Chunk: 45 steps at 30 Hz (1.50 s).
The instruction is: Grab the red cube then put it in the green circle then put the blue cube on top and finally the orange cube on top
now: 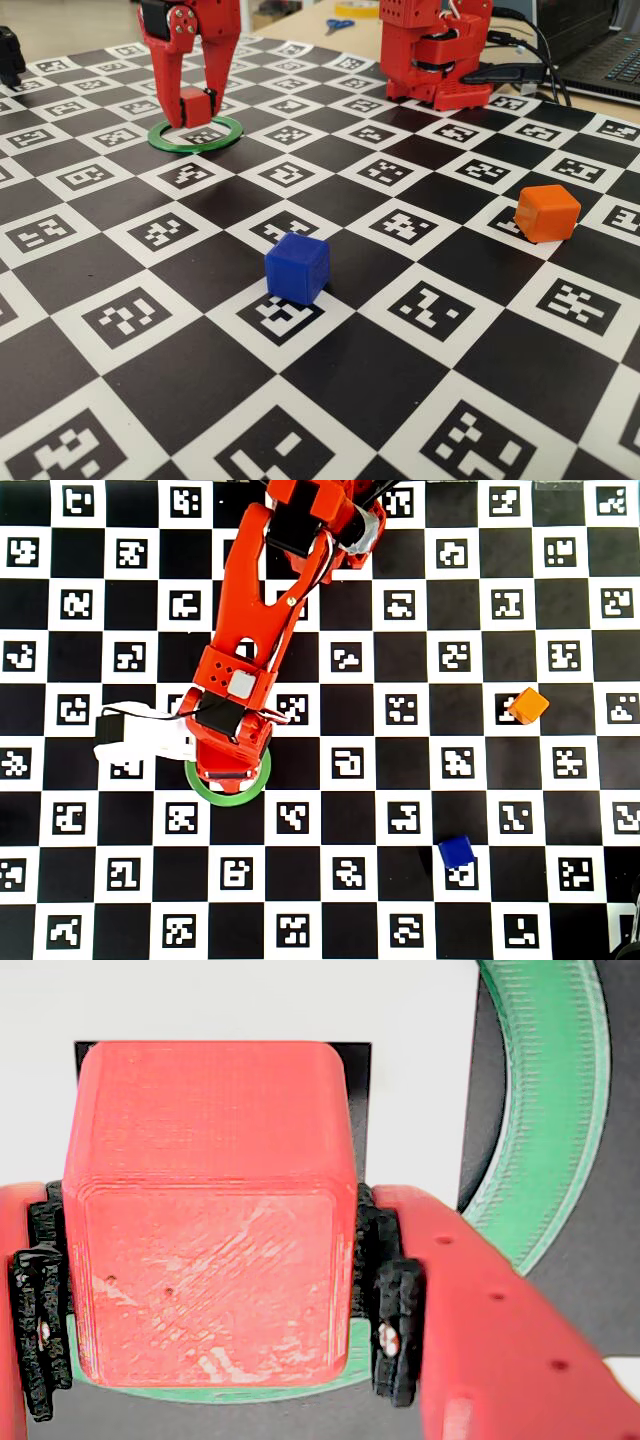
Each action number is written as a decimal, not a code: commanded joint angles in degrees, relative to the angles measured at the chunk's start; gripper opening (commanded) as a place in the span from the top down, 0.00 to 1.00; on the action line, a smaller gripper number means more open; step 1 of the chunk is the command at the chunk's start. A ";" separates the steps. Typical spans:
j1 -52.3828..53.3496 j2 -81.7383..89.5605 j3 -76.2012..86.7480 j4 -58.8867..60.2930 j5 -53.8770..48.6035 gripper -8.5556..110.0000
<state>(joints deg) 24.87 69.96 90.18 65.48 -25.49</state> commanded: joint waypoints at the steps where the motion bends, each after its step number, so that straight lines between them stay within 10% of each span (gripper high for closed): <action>1: 0.62 1.23 -0.44 -0.79 -0.18 0.88; 27: 0.70 -0.35 -1.49 -0.44 1.32 0.87; 45: 2.20 0.97 -0.88 -1.05 1.67 0.61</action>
<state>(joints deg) 26.10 68.03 90.35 65.39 -24.17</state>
